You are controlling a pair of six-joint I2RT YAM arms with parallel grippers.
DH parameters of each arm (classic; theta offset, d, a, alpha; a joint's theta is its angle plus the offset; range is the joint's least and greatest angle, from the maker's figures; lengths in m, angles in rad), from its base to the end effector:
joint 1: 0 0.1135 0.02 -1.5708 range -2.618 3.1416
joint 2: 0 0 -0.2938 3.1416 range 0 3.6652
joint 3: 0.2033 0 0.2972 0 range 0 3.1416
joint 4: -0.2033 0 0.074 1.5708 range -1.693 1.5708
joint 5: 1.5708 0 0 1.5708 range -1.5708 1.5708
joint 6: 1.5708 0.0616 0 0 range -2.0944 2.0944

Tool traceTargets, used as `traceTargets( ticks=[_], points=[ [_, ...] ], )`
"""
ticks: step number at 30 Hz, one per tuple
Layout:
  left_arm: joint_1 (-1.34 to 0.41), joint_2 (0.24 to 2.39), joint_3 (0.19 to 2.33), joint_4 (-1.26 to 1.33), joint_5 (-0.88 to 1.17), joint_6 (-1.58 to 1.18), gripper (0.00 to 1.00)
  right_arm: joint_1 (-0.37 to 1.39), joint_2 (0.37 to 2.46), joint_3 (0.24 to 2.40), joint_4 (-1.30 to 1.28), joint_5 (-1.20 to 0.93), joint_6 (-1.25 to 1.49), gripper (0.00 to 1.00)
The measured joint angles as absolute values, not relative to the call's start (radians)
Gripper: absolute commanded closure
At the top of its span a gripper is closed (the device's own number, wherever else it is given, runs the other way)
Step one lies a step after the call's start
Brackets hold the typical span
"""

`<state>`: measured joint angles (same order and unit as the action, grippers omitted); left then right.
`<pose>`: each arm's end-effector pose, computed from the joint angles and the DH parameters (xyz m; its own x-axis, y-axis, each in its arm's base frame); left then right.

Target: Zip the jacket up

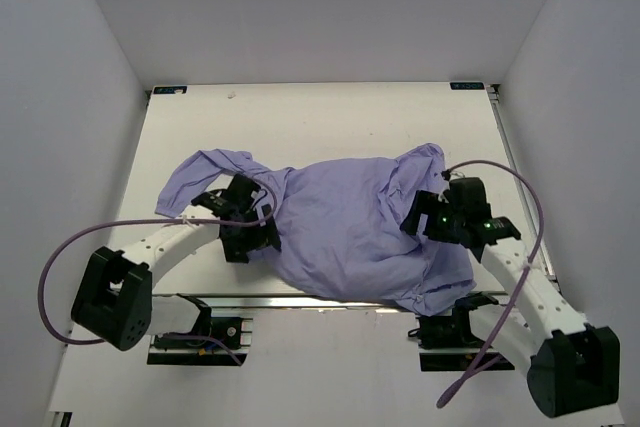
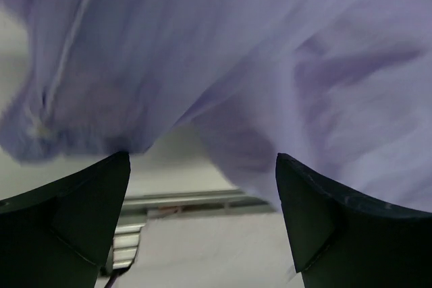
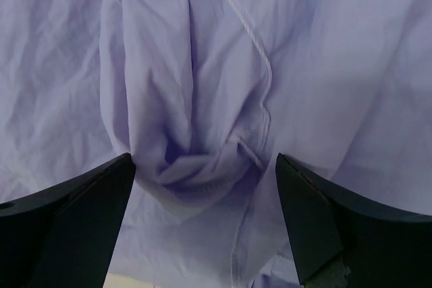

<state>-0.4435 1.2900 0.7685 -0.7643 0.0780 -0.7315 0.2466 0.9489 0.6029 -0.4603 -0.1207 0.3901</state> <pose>0.2318 -0.1154 0.1729 -0.9441 -0.2888 -0.1593 -0.2459 0.9382 -0.2435 0.2276 0.0649 0.2125 -0.7702 0.1954 -0.6071 -0.0327 0.9385 0.3436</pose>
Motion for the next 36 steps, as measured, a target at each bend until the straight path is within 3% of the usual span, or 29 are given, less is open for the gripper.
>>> traceTargets(
  ticks=[9, 17, 22, 30, 33, 36],
  points=[
    [-0.47, 1.249, 0.707, -0.823, -0.035, -0.825, 0.02, 0.247, 0.783, 0.525, -0.506, -0.099, 0.451, 0.11],
    [-0.466, 1.515, 0.826, -0.703, -0.057, -0.831, 0.02, 0.247, 1.071, 0.473, -0.405, -0.103, 0.502, 0.11],
    [-0.44, 1.668, 0.992, -0.673, -0.07, -0.807, 0.02, 0.241, 1.37, 0.676, -0.335, -0.026, 0.506, 0.11],
    [-0.278, 1.862, 1.235, -0.618, -0.02, -0.751, 0.02, 0.18, 1.863, 1.17, -0.195, -0.022, 0.507, 0.11],
    [-0.236, 1.876, 1.263, -0.61, -0.01, -0.729, 0.02, 0.17, 1.959, 1.327, -0.207, -0.022, 0.472, 0.11],
    [-0.231, 1.824, 1.243, -0.622, -0.018, -0.71, 0.02, 0.165, 1.897, 1.315, -0.224, -0.022, 0.439, 0.11]
  ],
)
